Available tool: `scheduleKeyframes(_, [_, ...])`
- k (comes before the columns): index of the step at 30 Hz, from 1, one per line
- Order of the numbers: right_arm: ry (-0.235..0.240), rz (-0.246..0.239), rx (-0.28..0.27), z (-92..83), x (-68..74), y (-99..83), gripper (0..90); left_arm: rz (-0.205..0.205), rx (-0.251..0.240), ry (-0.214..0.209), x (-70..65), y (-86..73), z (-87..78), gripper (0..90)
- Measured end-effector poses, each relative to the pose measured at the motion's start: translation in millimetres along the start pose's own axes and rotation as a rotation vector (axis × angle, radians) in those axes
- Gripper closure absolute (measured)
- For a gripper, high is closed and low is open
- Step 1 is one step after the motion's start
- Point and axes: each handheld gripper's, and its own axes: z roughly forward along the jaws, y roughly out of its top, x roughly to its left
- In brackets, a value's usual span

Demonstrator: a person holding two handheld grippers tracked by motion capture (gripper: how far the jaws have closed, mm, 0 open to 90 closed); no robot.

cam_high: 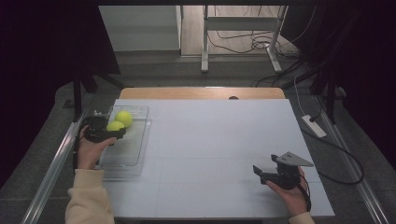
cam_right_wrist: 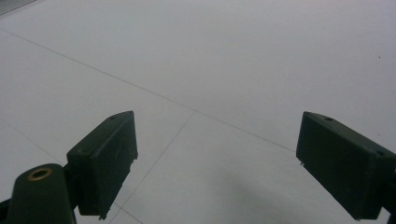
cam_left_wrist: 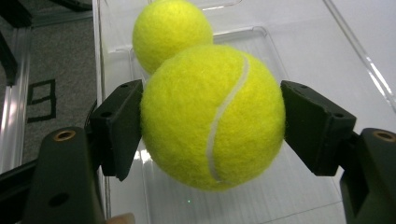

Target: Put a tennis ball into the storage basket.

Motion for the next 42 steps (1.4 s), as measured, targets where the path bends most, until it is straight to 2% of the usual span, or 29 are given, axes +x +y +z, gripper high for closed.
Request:
scheduleKeyframes(11, [0.002, 0.003, -0.001, -0.1, -0.3, -0.2, 12.7, 0.013, 0.015, 0.014, -2.1, 0.0, 3.3, 26.5])
scheduleKeyframes(15, [0.000, -0.001, 0.001, -0.3, -0.1, -0.1, 12.7, 0.019, 0.001, 0.028, -3.0, 0.1, 3.0, 25.6])
scheduleKeyframes(16, [0.001, -0.001, 0.001, -0.2, -0.1, -0.1, 12.6, 0.021, -0.029, 0.016, -3.8, 0.7, 0.3, 22.0])
scheduleKeyframes(22, [0.000, -0.002, 0.001, 0.0, 0.1, 0.0, 12.7, 0.029, -0.078, -0.007, -7.2, 3.5, -8.4, 18.0])
scheduleKeyframes(25, [0.001, -0.002, 0.002, -0.1, 0.3, 0.0, 12.7, 0.030, -0.083, -0.027, -8.1, 3.9, -9.4, 17.7])
scheduleKeyframes(35, [0.000, 0.000, 0.001, -0.3, 0.0, -0.1, 12.7, 0.025, -0.100, -0.049, -9.5, 4.3, -11.3, 17.9])
scheduleKeyframes(42, [0.000, -0.002, 0.001, -0.2, 0.0, 0.0, 12.6, 0.027, -0.137, -0.087, -11.4, 5.0, -16.7, 18.0])
